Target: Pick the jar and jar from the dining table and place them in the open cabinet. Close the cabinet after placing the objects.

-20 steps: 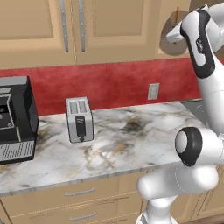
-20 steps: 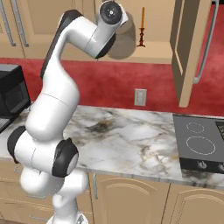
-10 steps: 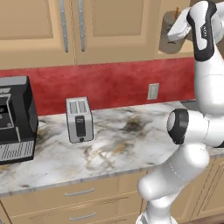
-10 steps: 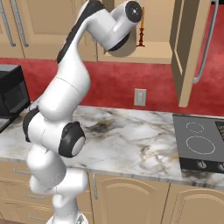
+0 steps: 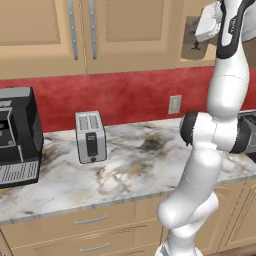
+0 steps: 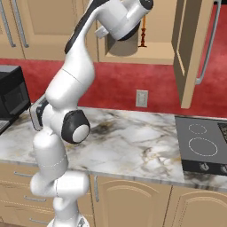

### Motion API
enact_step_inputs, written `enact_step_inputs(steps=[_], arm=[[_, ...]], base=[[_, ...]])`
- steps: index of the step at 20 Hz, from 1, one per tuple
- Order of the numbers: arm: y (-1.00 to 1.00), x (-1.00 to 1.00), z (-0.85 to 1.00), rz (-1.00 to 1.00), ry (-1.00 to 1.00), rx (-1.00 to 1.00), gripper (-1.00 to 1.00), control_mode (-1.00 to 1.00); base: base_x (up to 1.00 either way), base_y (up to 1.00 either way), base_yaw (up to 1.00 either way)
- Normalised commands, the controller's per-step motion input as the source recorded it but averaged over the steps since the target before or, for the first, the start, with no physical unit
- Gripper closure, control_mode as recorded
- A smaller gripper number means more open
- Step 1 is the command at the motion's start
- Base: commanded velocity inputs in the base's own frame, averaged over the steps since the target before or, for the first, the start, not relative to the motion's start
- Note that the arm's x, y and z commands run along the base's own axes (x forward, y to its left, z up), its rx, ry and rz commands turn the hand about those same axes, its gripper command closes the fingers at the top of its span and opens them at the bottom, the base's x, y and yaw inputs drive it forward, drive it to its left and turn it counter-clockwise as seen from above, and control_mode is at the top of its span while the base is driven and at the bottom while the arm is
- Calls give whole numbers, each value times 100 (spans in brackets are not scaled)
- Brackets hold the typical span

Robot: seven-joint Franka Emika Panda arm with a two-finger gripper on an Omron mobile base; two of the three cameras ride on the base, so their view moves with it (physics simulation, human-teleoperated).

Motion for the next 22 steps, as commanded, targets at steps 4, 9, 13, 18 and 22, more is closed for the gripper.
enact_step_inputs(steps=[4, 9, 13, 18, 22], arm=[[0, 0, 12, 0, -17, -2, -100, -100], [-2, -2, 19, 0, -19, 0, -100, -100], [0, -60, 5, -8, -5, -1, -100, -100], [-8, -100, 4, -17, 1, -1, -100, -100], [-14, -100, -13, -18, 0, 0, -100, -100]], base=[[0, 0, 0], [0, 0, 0], [0, 0, 0], [0, 0, 0], [0, 0, 0]])
